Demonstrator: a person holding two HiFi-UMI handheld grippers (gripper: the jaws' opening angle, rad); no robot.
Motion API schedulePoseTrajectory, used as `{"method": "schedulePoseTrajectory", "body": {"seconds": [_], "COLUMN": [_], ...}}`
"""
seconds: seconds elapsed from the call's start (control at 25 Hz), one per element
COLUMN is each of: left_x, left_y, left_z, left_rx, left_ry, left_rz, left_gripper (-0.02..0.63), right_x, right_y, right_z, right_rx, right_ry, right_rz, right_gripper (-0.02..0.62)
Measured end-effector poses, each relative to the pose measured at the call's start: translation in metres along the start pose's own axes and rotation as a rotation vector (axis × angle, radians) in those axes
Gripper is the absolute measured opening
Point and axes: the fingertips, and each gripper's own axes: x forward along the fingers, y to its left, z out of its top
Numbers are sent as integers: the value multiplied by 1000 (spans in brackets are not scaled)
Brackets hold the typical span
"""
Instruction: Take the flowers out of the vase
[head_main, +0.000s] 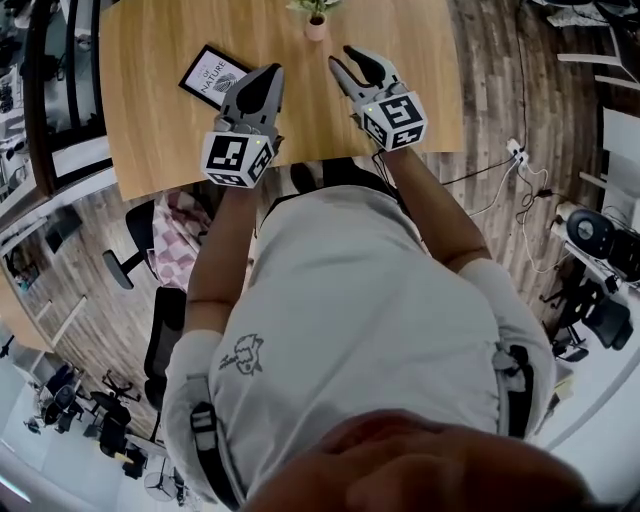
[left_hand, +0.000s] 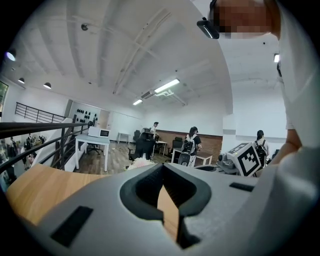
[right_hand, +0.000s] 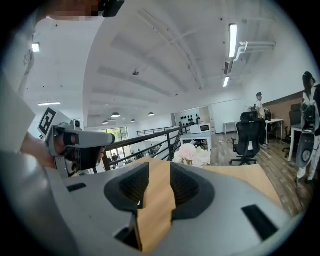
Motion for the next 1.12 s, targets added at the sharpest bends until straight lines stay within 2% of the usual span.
{"method": "schedulePoseTrajectory", "body": {"seconds": [0.24, 0.6, 1.12], "left_x": [23, 48, 82], "left_y": [15, 36, 66], "left_z": [-17, -39, -73], "left_rx": [-8, -15, -51], "left_ry": [40, 80, 116], "left_rz": [13, 25, 63], "left_gripper": [3, 3, 3], "right_x": [28, 74, 125], "right_y": [-31, -56, -83], "right_z": [-31, -69, -96], "right_rx": [48, 40, 51], "right_ry": [47, 122, 168], "right_rz": [-14, 1, -10], "right_gripper": [144, 153, 173]}}
